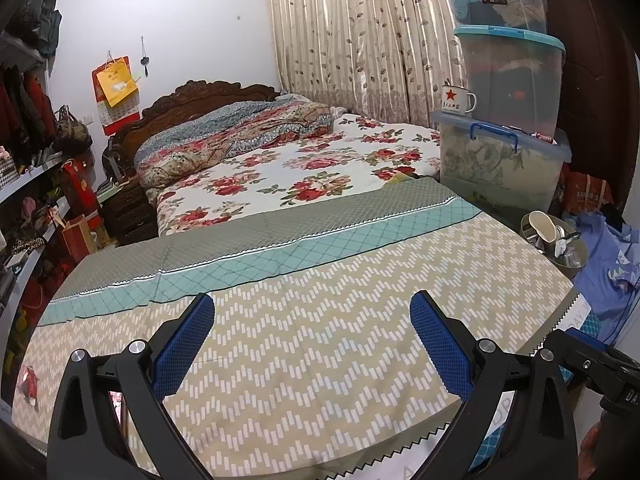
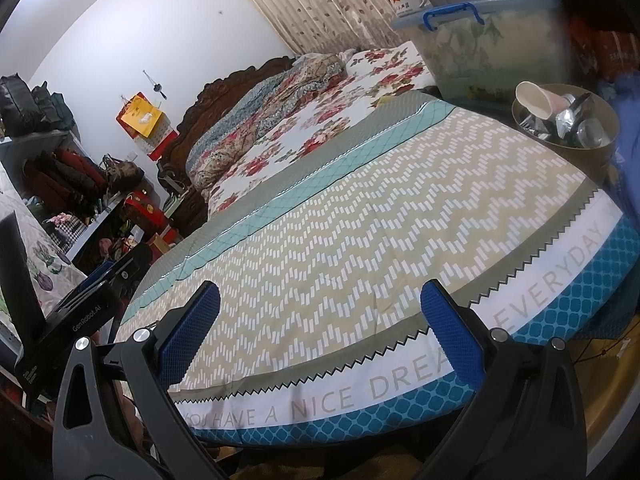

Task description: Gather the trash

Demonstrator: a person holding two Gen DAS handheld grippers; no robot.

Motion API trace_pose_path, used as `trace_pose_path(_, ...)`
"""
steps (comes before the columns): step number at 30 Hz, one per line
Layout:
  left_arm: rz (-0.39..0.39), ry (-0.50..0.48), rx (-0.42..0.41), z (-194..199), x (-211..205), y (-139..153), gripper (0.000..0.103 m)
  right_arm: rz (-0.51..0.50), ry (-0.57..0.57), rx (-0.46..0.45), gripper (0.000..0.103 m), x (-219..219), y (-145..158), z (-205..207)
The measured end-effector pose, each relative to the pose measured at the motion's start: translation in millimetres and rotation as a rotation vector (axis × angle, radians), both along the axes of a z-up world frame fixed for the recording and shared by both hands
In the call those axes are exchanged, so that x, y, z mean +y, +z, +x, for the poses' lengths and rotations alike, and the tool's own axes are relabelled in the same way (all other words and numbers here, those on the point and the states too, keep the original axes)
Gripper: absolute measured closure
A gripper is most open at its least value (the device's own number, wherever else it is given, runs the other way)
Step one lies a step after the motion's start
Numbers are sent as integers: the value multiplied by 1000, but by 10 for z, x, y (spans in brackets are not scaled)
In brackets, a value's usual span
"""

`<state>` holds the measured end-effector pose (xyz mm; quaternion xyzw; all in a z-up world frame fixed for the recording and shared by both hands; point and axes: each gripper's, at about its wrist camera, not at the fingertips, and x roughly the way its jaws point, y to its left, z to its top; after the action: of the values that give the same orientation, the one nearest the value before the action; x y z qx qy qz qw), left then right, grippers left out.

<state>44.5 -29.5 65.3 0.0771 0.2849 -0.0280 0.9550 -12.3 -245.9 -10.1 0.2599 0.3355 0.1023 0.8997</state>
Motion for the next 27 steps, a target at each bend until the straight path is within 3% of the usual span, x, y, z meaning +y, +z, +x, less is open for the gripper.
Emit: trace_pose_path(27,-18,-33,39,38,-1,-61,9,5,6,6,4,5,-28,25)
